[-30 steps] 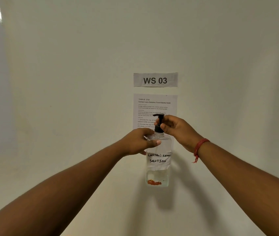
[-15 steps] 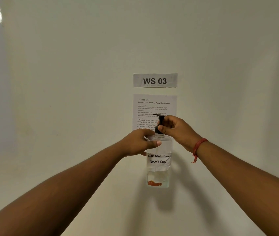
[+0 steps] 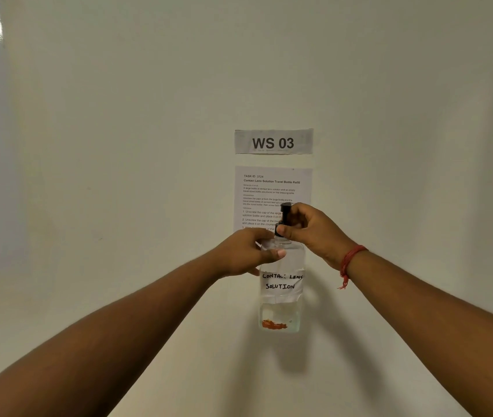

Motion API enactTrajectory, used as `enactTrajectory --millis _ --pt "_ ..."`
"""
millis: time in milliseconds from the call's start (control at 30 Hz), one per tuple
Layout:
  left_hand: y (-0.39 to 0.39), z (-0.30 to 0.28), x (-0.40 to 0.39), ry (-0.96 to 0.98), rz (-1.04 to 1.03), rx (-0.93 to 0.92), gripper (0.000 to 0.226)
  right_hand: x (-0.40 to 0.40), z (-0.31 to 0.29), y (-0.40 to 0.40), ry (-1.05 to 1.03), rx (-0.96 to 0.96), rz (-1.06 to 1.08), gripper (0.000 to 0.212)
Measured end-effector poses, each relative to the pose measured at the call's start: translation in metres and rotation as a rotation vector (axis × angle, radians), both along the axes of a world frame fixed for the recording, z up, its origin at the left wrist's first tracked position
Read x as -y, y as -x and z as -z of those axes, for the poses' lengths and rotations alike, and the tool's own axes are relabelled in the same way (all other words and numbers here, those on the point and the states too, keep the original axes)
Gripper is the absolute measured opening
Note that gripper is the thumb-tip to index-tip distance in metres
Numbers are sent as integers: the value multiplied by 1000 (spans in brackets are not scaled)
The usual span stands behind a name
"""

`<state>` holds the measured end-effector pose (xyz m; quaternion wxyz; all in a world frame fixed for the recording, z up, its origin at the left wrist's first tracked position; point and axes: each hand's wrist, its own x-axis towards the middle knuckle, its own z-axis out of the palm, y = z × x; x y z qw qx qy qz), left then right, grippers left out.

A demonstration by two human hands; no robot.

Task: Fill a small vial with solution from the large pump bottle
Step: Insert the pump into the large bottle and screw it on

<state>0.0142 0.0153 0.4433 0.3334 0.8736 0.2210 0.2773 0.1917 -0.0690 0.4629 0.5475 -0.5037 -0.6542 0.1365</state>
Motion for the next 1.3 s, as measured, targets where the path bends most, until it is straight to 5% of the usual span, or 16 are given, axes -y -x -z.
enactTrajectory --millis 1300 --pt "1 5 -2 10 21 28 48 6 9 0 11 -77 -41 38"
